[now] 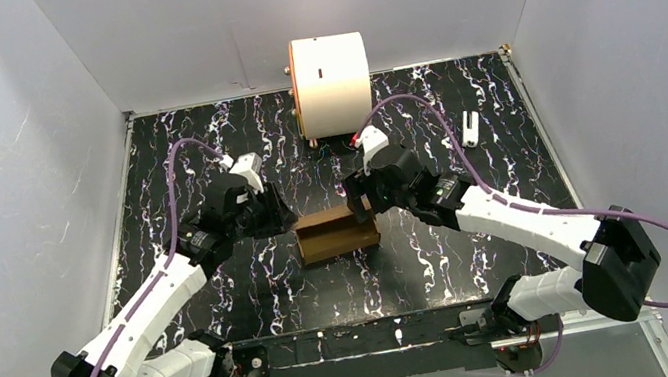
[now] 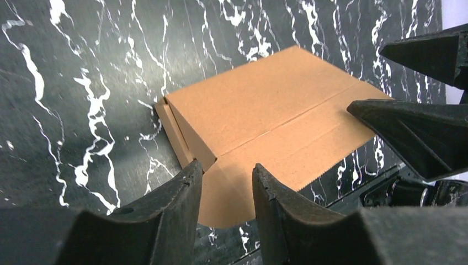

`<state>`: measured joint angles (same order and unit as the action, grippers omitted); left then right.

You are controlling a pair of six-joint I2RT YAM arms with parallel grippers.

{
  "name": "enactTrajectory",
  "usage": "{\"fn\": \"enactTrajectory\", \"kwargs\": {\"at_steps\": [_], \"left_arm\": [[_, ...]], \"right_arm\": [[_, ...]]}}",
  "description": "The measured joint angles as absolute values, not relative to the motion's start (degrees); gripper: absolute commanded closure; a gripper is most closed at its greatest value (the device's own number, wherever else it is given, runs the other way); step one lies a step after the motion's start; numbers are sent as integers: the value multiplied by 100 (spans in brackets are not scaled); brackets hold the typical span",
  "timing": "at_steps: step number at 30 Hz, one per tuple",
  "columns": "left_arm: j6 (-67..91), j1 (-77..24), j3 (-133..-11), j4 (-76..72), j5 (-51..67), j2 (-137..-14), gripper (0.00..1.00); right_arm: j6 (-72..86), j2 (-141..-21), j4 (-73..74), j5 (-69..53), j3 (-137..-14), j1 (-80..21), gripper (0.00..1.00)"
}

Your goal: Fold the paper box

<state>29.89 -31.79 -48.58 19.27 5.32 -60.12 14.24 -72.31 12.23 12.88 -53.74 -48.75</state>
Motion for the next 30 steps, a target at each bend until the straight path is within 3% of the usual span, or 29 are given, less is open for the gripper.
{"fn": "enactTrajectory", "kwargs": {"at_steps": [11, 22, 30], "left_arm": [[3459, -3179, -3809, 1619, 897, -5870, 64], [3970, -3181, -3103, 945, 880, -5660, 41], [4257, -3181, -2801, 344, 998, -5804, 46]], "right_arm": [[1852, -7054, 1081, 1114, -4351, -4875, 15], [2193, -7011, 119, 1118, -3378, -4875, 21], [2383, -7135, -637, 954, -3068, -4875, 32]]}}
